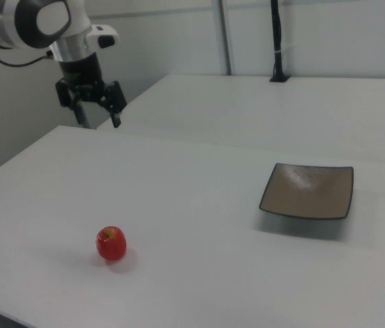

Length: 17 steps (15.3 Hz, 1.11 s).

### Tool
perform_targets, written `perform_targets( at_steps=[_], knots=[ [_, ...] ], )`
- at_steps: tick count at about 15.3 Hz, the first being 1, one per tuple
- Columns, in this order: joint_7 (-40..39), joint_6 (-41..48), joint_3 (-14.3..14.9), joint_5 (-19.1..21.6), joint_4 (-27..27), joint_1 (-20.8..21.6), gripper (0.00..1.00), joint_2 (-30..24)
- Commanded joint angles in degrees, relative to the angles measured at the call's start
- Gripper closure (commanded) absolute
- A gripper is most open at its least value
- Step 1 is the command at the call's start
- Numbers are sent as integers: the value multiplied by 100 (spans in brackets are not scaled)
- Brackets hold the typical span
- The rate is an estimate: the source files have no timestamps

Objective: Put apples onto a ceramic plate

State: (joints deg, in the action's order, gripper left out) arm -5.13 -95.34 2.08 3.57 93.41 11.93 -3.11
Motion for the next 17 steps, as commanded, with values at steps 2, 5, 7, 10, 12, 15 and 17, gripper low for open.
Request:
perform_targets(
  at_steps=[2, 5, 7, 10, 12, 15, 17],
  knots=[
    [-172, -46, 109, 91, 1125, 468, 0, -681],
    [-557, -64, 109, 73, 1757, 574, 0, -945],
    [-1119, -64, 109, 21, 2057, 565, 0, -999],
    [-1762, -430, 109, -85, 2592, 521, 0, -990],
    [-1772, -1124, 109, -146, 3075, 512, 0, -981],
    [-1772, -1898, 109, -260, 3612, 530, 0, -946],
    [-1763, -2548, 109, -304, 3990, 539, 0, -929]
  ],
)
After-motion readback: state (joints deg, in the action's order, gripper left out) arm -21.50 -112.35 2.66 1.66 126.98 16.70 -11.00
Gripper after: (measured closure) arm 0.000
